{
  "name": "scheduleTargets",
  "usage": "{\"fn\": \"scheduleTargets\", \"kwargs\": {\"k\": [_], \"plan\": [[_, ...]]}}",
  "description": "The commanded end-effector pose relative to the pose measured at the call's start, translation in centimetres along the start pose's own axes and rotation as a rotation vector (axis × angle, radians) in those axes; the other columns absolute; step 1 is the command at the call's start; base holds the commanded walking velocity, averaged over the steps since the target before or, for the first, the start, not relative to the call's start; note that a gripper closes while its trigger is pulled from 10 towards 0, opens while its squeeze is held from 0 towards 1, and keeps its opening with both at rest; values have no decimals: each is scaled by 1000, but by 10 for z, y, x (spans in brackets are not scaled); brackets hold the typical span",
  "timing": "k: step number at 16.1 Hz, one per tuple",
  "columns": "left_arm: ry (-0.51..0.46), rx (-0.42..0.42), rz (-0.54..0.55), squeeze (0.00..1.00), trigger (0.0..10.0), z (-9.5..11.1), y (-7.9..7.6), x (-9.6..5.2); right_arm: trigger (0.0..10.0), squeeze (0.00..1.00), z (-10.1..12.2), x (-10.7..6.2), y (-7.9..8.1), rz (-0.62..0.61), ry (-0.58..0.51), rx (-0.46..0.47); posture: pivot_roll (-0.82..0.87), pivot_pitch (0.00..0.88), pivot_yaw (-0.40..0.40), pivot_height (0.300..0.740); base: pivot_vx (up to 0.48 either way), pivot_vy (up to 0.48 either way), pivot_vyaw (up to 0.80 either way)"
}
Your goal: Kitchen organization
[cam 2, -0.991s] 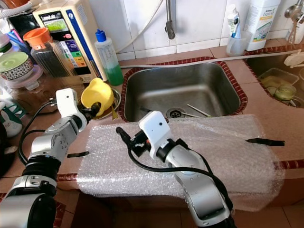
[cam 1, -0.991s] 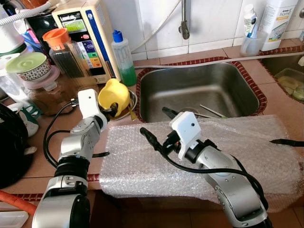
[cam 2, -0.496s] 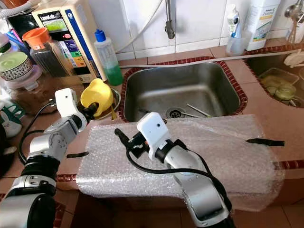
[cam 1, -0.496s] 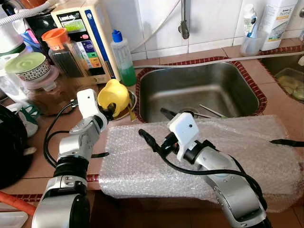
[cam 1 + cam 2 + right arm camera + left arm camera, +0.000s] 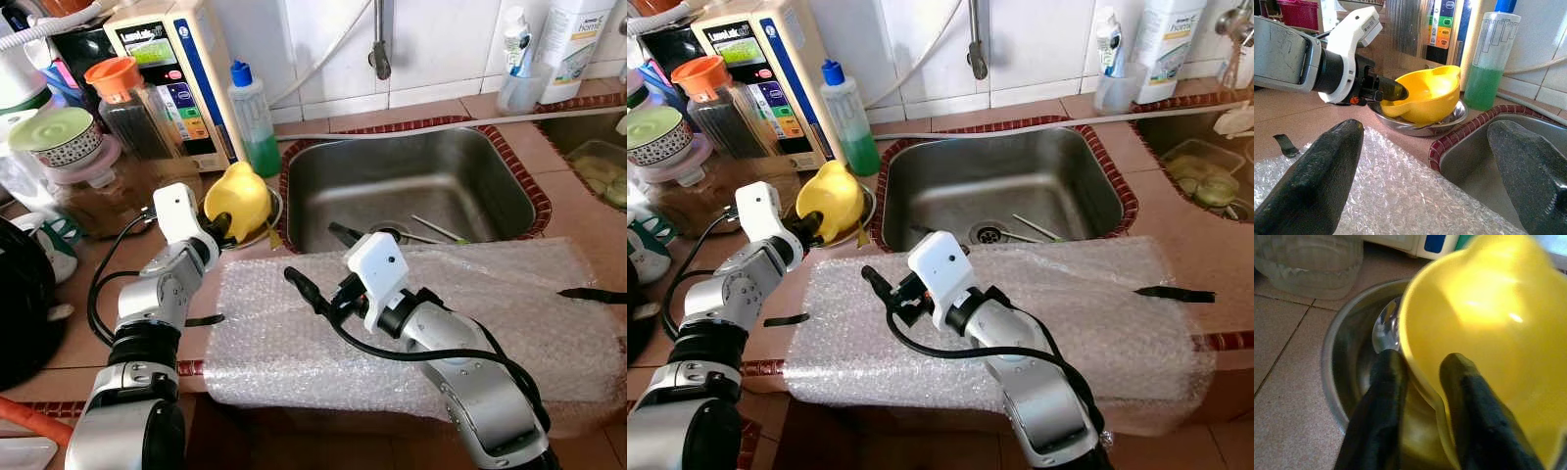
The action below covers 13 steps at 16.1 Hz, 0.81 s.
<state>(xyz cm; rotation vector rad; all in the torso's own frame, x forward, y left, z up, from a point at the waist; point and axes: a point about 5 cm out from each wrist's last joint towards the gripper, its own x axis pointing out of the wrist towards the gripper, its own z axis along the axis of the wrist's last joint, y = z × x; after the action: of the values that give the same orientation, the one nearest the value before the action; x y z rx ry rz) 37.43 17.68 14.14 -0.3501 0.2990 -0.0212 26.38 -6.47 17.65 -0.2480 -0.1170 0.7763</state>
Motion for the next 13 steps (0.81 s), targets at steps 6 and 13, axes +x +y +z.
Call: {"fn": "scheduleTargets", "kwargs": {"k": [6, 13], "plan": [[1, -1, 35, 0, 0, 1, 10, -4, 10000, 0, 3, 4, 3, 13, -16, -4, -312, 69, 203, 740, 0, 0, 0], [-29, 9, 107, 0, 0, 5, 18, -5, 10000, 0, 2, 3, 1, -6, -25, -14, -317, 68, 209, 740, 0, 0, 0]]}}
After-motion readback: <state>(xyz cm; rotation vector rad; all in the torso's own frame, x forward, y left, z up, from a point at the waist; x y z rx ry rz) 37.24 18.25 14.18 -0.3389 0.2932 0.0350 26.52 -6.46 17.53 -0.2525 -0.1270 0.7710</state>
